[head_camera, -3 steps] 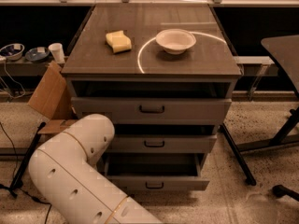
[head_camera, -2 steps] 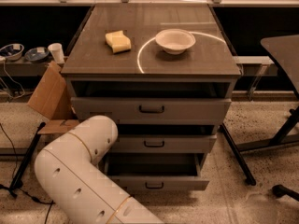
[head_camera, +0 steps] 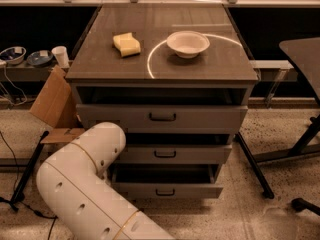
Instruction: Close bottom drawer
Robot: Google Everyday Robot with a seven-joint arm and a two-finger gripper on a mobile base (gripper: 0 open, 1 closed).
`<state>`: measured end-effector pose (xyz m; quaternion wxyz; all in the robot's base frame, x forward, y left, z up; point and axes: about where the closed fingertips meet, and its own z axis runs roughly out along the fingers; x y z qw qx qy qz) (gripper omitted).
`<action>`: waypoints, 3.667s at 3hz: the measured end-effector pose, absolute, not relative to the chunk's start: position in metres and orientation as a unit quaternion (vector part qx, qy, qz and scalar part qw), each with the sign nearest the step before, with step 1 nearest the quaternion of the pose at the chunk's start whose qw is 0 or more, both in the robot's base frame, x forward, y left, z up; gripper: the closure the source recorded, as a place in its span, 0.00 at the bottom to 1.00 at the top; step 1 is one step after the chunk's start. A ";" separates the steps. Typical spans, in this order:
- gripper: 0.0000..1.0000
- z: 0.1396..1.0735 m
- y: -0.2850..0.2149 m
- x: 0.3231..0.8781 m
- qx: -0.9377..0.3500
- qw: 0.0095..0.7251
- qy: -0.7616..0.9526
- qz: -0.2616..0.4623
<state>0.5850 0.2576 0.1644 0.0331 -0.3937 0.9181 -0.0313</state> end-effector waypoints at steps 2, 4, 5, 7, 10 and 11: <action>1.00 0.189 0.258 0.622 -0.327 0.070 0.941 -0.049; 1.00 0.186 0.308 0.629 -0.310 0.089 0.947 -0.001; 1.00 0.174 0.332 0.621 -0.293 0.082 0.952 0.003; 1.00 0.173 0.314 0.608 -0.301 0.083 0.950 -0.005; 1.00 0.160 0.275 0.603 -0.289 0.081 0.954 -0.012; 1.00 0.163 0.268 0.616 -0.253 0.105 0.962 0.016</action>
Offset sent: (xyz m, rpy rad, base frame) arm 0.0551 0.0155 0.0417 0.0363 -0.1312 -0.2210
